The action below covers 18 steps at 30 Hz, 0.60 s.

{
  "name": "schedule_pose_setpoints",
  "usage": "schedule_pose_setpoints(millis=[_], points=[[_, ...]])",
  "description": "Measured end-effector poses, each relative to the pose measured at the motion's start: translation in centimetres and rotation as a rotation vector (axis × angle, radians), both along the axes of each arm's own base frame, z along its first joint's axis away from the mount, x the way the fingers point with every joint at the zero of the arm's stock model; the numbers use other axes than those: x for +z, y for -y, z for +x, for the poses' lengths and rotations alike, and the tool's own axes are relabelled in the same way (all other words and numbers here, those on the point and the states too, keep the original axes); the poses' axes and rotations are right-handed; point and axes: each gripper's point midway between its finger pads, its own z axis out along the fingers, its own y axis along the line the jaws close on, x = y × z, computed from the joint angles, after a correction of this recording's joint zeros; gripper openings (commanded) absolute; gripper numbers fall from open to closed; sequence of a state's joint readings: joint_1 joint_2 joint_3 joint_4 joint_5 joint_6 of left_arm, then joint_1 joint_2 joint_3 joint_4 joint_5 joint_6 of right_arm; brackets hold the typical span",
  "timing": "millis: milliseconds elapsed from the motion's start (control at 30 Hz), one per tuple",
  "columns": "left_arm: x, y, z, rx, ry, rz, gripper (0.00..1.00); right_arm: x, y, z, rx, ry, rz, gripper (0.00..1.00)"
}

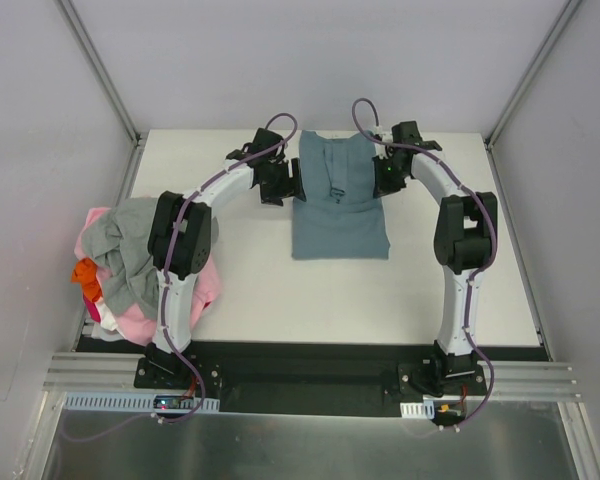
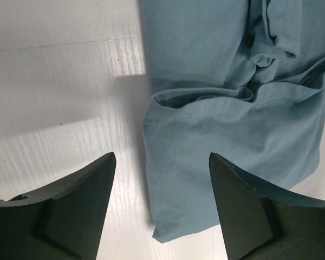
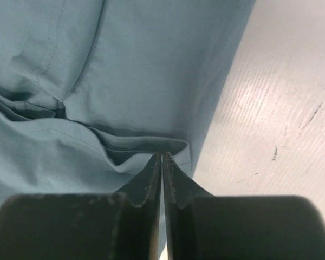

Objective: Fold and stack the t-shirts
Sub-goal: Fold the folded rectangular tshirt in 1/3 of the way

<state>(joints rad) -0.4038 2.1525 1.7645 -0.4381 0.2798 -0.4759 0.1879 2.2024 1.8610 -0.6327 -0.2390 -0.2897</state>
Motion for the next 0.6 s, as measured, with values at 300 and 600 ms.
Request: schedule_pose_setpoints(millis=[300, 600], points=[[0.02, -0.29, 0.22, 0.001, 0.005, 0.001, 0.71, -0.15, 0.52, -0.10, 0.027, 0.005, -0.035, 0.53], [-0.03, -0.60, 0.44, 0.006, 0.009, 0.002, 0.71, -0.66, 0.52, -0.31, 0.030, -0.011, -0.036, 0.46]])
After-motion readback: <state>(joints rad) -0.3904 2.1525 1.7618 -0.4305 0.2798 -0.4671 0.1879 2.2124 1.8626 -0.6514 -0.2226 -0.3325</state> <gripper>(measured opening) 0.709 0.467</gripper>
